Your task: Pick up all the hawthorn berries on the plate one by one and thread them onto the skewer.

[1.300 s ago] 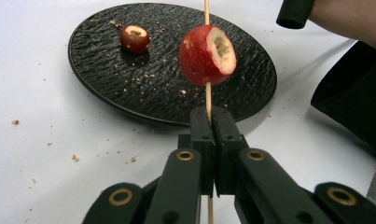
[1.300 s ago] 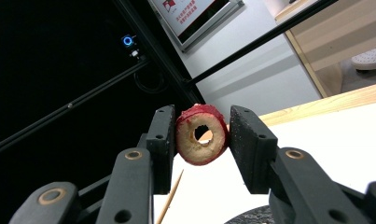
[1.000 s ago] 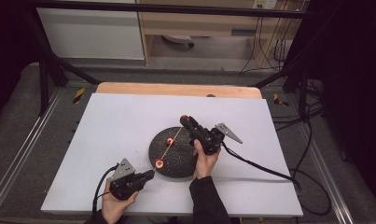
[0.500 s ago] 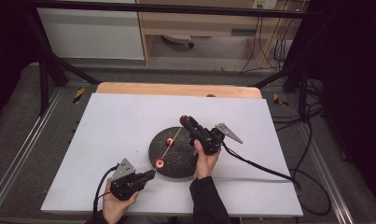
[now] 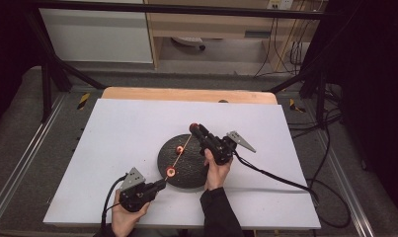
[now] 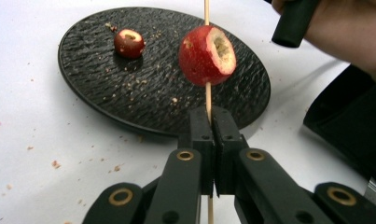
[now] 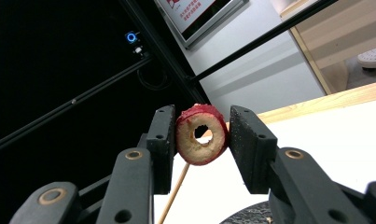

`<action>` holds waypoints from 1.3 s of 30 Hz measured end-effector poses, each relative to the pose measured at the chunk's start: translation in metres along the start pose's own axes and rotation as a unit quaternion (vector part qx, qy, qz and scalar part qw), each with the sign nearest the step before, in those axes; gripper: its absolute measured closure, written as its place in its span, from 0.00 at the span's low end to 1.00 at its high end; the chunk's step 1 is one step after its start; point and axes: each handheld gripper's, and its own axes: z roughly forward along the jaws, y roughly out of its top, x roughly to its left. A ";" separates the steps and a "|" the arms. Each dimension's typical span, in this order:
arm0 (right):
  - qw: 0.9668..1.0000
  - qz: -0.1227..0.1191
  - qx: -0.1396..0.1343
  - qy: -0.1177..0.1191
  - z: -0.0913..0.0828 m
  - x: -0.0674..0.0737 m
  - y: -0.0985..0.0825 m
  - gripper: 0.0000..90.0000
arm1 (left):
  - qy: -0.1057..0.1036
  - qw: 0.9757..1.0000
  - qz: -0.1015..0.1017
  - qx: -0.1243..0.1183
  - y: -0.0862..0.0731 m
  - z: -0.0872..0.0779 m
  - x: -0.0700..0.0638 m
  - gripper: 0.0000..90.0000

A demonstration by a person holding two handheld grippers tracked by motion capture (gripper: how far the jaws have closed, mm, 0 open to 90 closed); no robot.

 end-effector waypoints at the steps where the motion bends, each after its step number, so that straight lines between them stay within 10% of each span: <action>1: 1.000 0.001 0.001 0.000 0.000 0.000 0.000 0.69 | 0.008 1.000 -0.002 -0.004 0.001 0.001 -0.003 0.99; 39: 1.000 0.002 0.024 0.017 -0.010 0.009 -0.006 0.69 | 0.008 0.999 -0.022 -0.030 0.049 0.036 -0.009 0.99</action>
